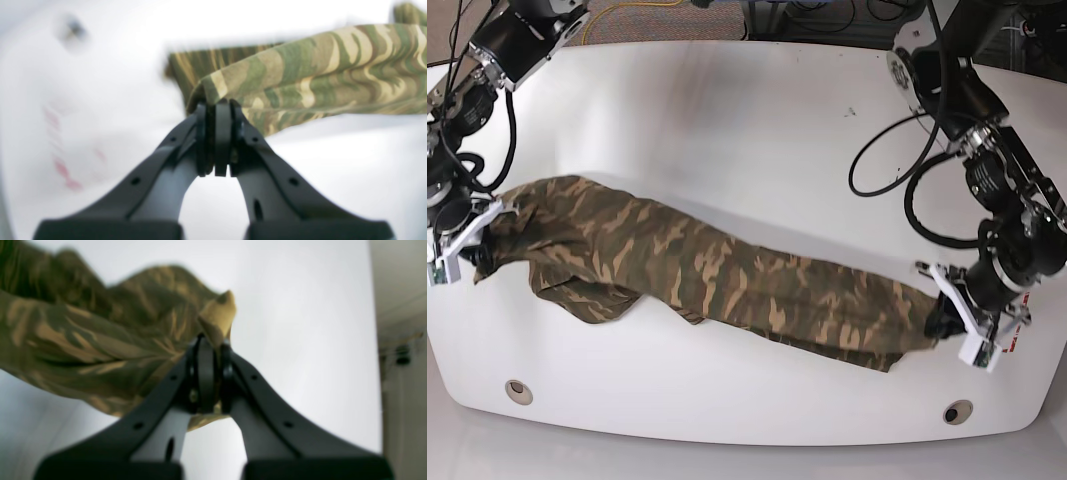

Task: Layout the t-shirt on the table in an organized manner, then fold the t-shirt properly
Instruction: 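Pull the grasped edge with the left gripper away from the right gripper, then lift the camouflage shirt with both grippers and stretch it taut, then swing the held shirt up and forward with both grippers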

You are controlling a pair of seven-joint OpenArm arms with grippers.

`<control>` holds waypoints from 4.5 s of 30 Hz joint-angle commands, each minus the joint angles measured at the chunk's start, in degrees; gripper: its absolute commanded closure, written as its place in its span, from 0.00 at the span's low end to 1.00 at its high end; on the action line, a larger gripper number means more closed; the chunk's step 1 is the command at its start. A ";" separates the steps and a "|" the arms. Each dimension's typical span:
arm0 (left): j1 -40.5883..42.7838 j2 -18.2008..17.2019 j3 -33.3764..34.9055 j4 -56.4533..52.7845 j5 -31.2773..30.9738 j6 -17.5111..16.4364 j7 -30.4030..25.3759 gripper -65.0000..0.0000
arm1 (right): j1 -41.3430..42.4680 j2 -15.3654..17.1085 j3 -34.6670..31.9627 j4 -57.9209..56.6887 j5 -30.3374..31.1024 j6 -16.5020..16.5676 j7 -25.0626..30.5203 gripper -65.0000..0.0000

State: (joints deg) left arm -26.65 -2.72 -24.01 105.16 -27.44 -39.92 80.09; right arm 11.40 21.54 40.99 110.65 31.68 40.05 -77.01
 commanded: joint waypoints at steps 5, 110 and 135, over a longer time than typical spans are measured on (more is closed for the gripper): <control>-15.24 0.92 0.41 -5.52 -0.47 -0.08 -1.55 1.00 | 13.96 6.02 -7.10 -3.88 -2.36 -0.05 2.42 1.00; 23.18 -6.91 4.54 5.74 -0.82 -0.08 -5.59 1.00 | -12.67 0.75 -3.23 2.10 0.80 -0.05 1.36 1.00; 3.14 -7.87 4.98 5.47 -0.47 -0.08 -9.11 1.00 | -0.72 5.49 -8.33 1.74 0.45 -0.05 1.28 1.00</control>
State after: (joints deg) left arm -18.98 -9.96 -18.94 109.71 -27.42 -40.01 72.58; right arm 7.20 24.86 33.76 111.57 31.27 40.05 -77.10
